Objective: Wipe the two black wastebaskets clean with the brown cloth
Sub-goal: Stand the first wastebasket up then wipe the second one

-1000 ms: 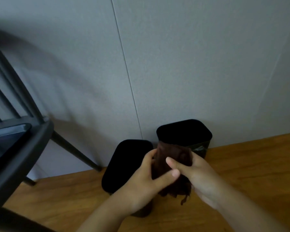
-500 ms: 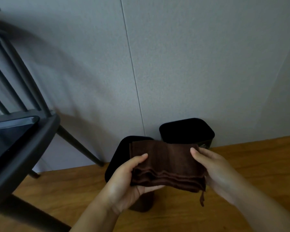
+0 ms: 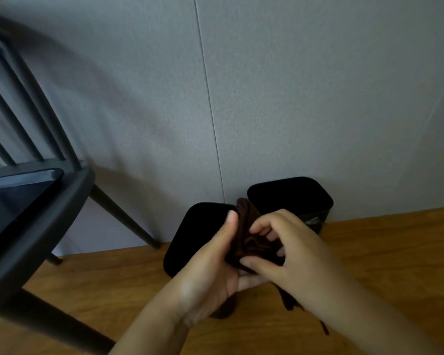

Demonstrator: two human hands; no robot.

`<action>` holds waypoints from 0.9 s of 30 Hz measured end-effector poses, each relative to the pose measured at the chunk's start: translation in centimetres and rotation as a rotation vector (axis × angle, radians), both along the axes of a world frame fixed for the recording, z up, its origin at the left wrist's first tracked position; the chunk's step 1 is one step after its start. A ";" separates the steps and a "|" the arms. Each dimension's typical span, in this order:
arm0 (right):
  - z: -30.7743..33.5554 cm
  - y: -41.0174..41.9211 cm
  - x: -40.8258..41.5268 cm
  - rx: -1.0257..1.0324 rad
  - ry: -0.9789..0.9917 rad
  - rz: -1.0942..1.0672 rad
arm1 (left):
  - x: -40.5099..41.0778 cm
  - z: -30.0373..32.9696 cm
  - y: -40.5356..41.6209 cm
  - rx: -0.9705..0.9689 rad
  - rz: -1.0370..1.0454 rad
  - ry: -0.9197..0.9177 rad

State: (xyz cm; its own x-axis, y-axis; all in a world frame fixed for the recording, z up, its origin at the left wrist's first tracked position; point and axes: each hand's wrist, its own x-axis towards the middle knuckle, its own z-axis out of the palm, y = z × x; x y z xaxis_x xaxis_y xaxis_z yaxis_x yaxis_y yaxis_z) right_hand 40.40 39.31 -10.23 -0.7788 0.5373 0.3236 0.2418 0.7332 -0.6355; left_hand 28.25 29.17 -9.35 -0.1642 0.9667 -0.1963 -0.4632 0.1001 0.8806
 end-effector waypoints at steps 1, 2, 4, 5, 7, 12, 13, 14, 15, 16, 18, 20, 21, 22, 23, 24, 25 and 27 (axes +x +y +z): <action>0.0 0.3 0.1 -0.066 0.024 -0.002 | -0.2 -0.1 -0.1 0.005 -0.034 0.034; 0.0 0.6 0.3 -0.151 0.043 0.005 | -0.4 -0.2 -0.3 0.002 -0.056 0.075; 0.0 1.2 0.7 -0.330 0.055 0.044 | -0.7 -0.5 -0.5 -0.006 -0.075 0.167; 0.0 1.5 0.9 -0.406 0.057 0.068 | -0.8 -0.6 -0.6 -0.014 -0.071 0.193; -0.2 1.9 1.0 -0.522 0.088 0.075 | -1.0 -0.6 -0.7 -0.031 -0.031 0.189; -0.4 1.1 1.0 -0.637 0.111 0.078 | -0.7 -0.1 -0.4 -0.059 0.049 0.325; -0.4 0.7 0.9 -0.608 0.078 0.090 | -0.4 0.0 -0.3 -0.051 0.060 0.382; -0.4 0.4 0.8 -0.555 0.049 0.088 | -0.2 0.1 -0.2 -0.042 0.078 0.440; -0.5 0.1 0.6 -0.492 0.035 0.075 | 0.0 0.2 -0.1 -0.034 0.093 0.489; -0.7 0.0 0.5 -0.437 0.036 0.060 | 0.1 0.1 -0.1 -0.031 0.101 0.522; -0.8 0.0 0.3 -0.386 0.063 0.038 | 0.0 0.0 -0.1 -0.039 0.090 0.544; -0.7 0.3 0.4 -0.432 0.093 0.038 | -0.4 0.0 -0.5 -0.062 0.072 0.552; -0.7 0.7 0.6 -0.490 0.115 0.033 | -0.7 0.1 -0.6 -0.080 0.062 0.545; -0.8 1.2 0.8 -0.556 0.139 0.003 | -1.1 0.3 -0.8 -0.098 0.057 0.539; -0.8 1.9 0.9 -0.623 0.165 -0.053 | -1.7 0.5 -1.1 -0.114 0.054 0.546; -0.8 2.7 1.1 -0.693 0.213 -0.120 | -2.4 0.7 -1.4 -0.128 0.053 0.573; -0.7 3.5 1.3 -0.768 0.282 -0.180 | -3.2 1.0 -1.7 -0.137 0.042 0.615; -0.4 4.7 1.8 -0.845 0.368 -0.254 | -4.6 1.6 -2.4 -0.124 0.010 0.681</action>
